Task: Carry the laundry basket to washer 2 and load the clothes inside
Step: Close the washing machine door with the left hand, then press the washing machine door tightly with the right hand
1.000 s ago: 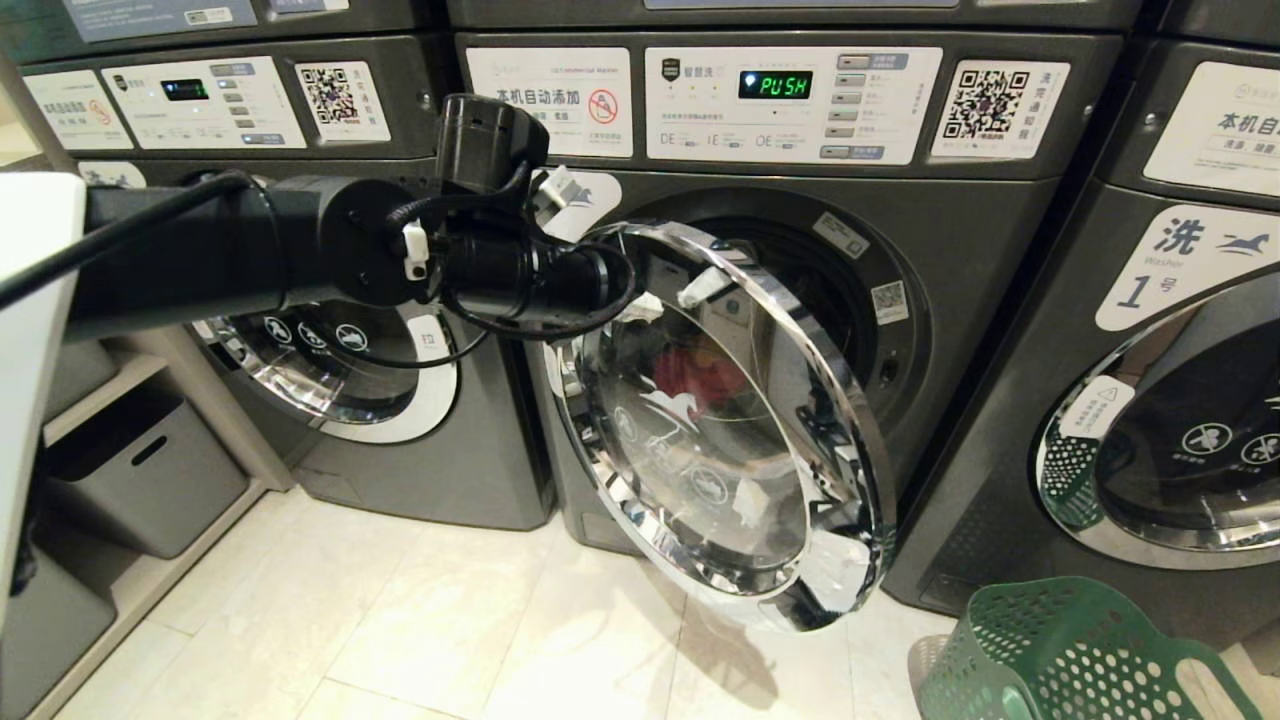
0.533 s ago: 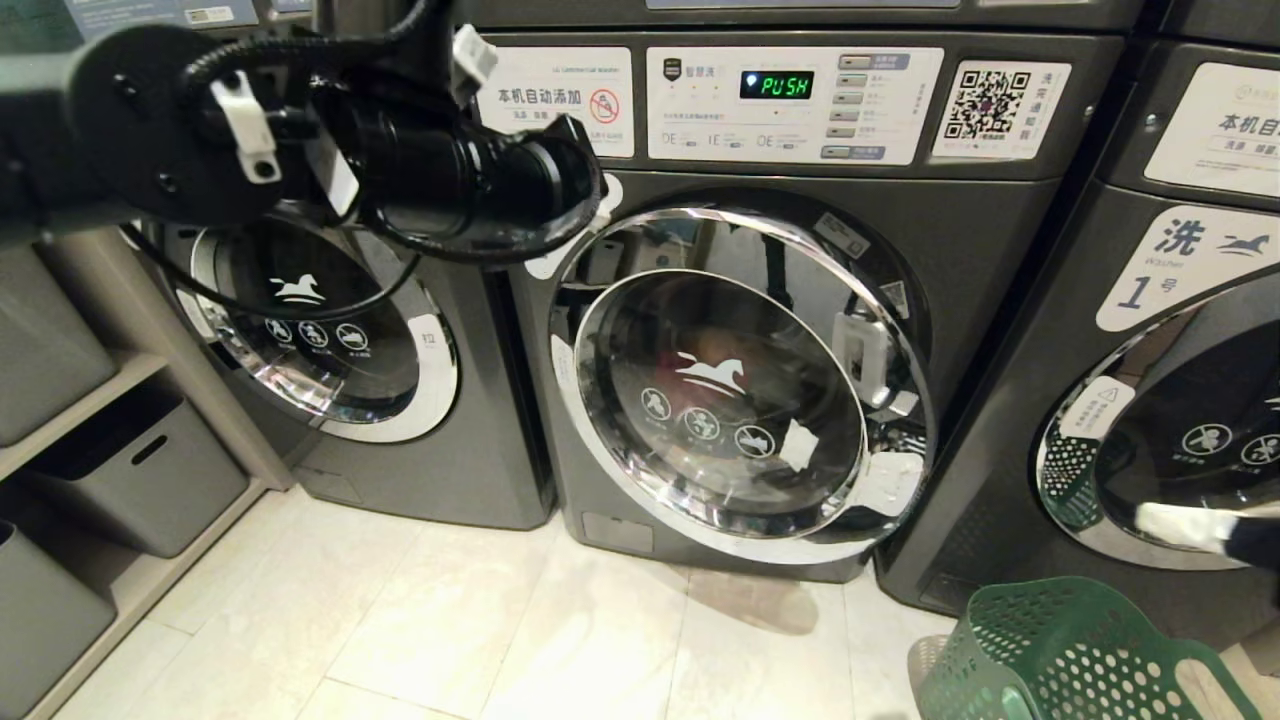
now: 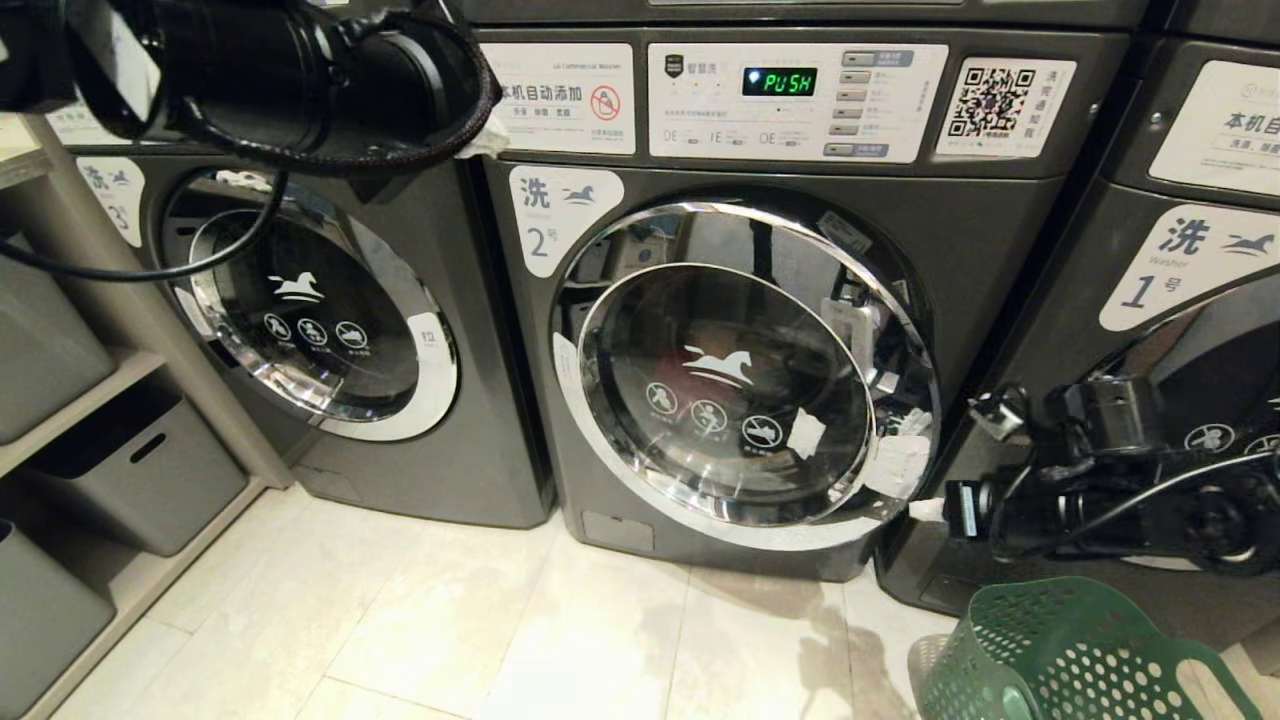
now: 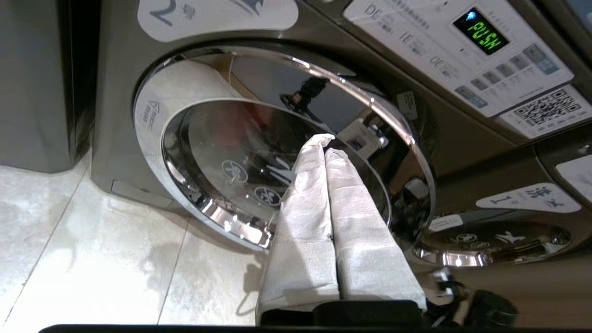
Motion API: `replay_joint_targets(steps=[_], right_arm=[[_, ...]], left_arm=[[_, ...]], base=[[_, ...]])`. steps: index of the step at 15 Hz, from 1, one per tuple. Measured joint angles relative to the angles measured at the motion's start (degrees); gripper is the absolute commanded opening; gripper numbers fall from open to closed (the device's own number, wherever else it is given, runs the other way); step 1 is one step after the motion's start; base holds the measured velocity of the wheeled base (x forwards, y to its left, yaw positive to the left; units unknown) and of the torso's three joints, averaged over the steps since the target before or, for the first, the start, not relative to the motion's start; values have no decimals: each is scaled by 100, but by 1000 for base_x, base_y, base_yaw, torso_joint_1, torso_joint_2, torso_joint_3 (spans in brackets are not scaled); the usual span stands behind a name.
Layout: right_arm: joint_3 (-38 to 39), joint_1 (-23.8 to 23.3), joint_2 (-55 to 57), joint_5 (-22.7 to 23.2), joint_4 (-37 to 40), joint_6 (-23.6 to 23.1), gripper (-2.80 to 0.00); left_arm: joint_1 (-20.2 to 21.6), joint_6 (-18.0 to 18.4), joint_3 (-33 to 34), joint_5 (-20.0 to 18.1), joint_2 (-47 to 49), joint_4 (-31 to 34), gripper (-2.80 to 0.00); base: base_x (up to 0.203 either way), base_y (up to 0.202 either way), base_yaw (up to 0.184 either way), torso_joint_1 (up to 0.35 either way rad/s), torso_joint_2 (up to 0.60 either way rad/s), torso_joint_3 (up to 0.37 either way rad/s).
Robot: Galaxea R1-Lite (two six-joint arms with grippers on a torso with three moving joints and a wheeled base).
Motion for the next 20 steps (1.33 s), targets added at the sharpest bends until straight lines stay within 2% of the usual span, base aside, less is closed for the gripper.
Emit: replay_joint_targets(steps=[3,5,9,12,16,20], right_arm=[[-115,53,1046,-126,-1481,0,-280],[-435,36,1514,-180,-2100,21,-280],[-1027,30,1926,-310,-2178,223,-280],[-1423,24,2022,-768,-2179,198,-280],[-1487,-3,1868,-997,-2128,152,-280],[-1543,-14,1757,-1025,-2187,157,-280]], left_arm=[[63,-15,7,23,-90,-10,-280],[96,-15,16,20,-90,-16,-280],[115,-21,22,12,-44,-16,-280],[132,-26,22,-5,5,-14,-280],[151,-27,29,-17,26,-14,-280],[146,-26,29,-19,30,-14,-280]], base=[[0,0,0,0,0,0],[0,0,0,0,0,0],[0,0,0,0,0,0],[0,0,0,0,0,0],[0,0,0,0,0,0],[0,0,0,0,0,0]])
